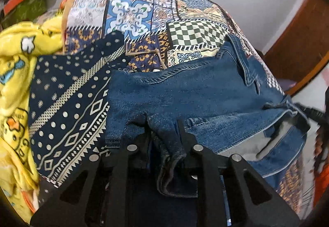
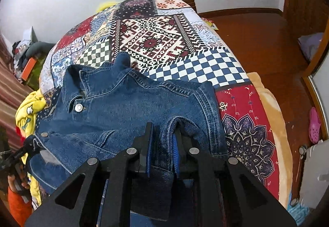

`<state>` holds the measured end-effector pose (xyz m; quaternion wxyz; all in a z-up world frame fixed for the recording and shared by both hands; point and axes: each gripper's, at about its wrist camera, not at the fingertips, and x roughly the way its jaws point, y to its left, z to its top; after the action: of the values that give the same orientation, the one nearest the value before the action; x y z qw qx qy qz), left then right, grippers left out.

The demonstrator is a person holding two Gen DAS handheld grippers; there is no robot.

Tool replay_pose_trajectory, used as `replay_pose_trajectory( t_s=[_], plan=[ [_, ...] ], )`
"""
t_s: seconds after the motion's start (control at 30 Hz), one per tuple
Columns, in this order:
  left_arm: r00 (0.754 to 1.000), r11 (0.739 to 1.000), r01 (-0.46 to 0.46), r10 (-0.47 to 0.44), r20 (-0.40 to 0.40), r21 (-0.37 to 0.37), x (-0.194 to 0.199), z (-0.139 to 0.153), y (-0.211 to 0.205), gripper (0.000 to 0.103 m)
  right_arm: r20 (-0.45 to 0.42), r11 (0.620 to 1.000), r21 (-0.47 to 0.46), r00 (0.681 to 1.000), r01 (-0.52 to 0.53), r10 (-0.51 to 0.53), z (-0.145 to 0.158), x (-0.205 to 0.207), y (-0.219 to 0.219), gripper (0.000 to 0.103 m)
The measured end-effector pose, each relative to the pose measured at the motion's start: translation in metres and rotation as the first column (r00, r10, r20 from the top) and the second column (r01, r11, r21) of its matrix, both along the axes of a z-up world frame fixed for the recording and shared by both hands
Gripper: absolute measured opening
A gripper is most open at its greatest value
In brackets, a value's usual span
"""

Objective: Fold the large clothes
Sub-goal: 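Grasp the jacket hem with both grippers and lift it, then fold the held hem over toward the collar with both grippers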

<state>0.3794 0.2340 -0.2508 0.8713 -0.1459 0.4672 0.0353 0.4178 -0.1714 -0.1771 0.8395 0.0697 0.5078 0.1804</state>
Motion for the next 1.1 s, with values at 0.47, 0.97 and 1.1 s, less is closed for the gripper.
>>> replay_pose_trajectory(
  t_s=[0.47,0.97,1.1],
  plan=[
    [0.988,0.992,0.054,-0.069,0.134,0.118,-0.054,0.091,-0.043,0.068,0.248,0.986,-0.144,0.961,-0.088,0.122,0.089,-0.08,0.003,0.048],
    [0.976,0.951,0.216,-0.219,-0.014,0.222,-0.063,0.016,-0.123,0.077,0.1,0.953,-0.157,0.956,-0.258,0.275,0.007,-0.124,0.06,0.053],
    [0.976,0.953,0.205,-0.217,0.028,0.222,-0.048,0.007,-0.116,0.081,0.088,0.949,-0.186,0.957,-0.256,0.275,-0.014,-0.111,0.072,0.053]
  ],
)
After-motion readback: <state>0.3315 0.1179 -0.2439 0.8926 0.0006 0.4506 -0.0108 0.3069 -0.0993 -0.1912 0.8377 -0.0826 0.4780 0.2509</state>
